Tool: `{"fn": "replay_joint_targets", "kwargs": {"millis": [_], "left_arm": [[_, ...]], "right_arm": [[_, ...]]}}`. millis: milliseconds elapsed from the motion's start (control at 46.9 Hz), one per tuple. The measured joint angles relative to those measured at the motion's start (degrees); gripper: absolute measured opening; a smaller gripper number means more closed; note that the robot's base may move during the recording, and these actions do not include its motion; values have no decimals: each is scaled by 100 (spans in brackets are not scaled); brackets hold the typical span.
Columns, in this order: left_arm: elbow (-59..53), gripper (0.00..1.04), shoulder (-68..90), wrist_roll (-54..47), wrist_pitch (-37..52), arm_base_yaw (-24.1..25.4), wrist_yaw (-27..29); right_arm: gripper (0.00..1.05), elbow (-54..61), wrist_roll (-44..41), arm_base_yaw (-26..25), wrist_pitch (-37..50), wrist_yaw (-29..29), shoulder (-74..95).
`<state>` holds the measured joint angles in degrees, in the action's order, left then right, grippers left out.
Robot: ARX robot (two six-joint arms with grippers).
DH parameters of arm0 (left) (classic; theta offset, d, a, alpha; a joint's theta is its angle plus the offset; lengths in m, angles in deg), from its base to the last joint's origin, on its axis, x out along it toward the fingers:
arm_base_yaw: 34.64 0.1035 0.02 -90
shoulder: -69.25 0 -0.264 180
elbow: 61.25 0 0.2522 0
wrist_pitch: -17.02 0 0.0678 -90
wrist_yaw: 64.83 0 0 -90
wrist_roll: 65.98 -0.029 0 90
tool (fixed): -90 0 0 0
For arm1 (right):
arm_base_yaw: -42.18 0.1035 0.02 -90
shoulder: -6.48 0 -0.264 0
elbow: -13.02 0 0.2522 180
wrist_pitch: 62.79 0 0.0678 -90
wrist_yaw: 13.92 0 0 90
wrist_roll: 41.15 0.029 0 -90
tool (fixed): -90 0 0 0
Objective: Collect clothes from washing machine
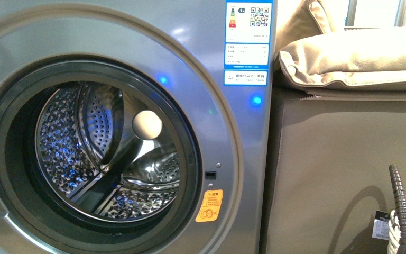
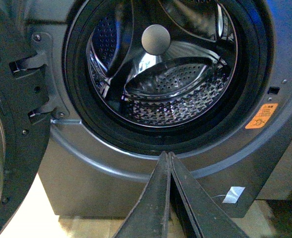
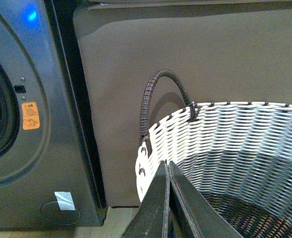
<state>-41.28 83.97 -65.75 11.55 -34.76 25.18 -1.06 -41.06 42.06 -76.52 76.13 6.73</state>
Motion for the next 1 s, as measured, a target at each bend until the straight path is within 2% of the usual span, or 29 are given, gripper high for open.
{"fn": "replay_joint_targets", "kwargs": {"millis": [277,405,853,896,1002], "left_arm": [[-232,4,-343,0,-70,0,0],[-326,4,-1054,0,-831,0,0],[-568,4,-1451,0,-837,0,0],[-568,7,-1449,0,-837,0,0],[-568,23,-1451,0,-837,0,0]], "right_arm": [[2,0,0,0,0,0,0],[2,0,0,0,0,0,0],[2,0,0,0,0,0,0],[3,0,-4,0,0,0,0],[20,0,-7,0,0,2,0]]}}
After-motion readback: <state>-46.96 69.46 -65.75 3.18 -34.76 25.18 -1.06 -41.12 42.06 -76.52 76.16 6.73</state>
